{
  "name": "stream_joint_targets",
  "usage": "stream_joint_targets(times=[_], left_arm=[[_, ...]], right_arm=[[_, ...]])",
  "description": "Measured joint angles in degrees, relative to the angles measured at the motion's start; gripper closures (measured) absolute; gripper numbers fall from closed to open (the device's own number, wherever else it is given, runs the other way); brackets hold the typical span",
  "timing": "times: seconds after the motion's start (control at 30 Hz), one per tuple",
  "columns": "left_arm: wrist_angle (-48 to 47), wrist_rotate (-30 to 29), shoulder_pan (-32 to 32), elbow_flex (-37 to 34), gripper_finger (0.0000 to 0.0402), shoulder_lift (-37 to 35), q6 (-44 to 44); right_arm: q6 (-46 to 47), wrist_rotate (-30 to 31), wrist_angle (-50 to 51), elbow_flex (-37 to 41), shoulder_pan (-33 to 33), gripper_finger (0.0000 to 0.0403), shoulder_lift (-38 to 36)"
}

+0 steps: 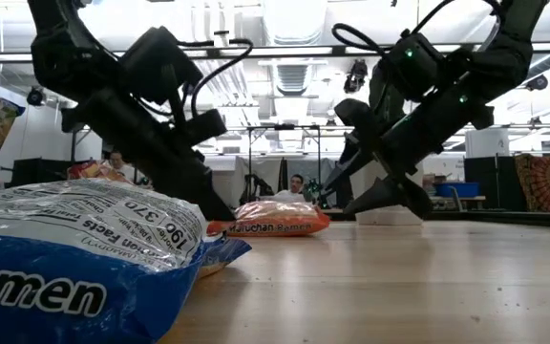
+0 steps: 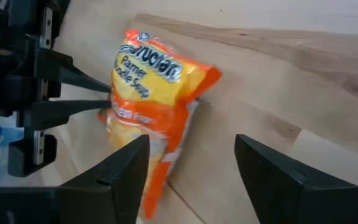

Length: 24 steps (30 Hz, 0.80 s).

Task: Sort Maruchan noodles
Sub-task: Put the orange noodle pack into the red bin

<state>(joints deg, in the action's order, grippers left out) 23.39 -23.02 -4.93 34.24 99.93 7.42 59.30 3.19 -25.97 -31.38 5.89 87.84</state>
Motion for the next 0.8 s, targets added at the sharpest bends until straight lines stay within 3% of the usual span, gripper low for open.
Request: stream_joint_targets(times=[0.4,0.8], left_arm=[[0.6,-0.2,0.5,0.3,0.0363,1.8,1.1],[1.1,0.0,0.5,0.2,0.0363,1.8,1.1]], right_arm=[[-1.6,-0.8,-5.0,-5.4,0.0,0.0083,9.9],[-7.5,-2.2,-6.2,-13.7,0.0,0.0076,14.6]])
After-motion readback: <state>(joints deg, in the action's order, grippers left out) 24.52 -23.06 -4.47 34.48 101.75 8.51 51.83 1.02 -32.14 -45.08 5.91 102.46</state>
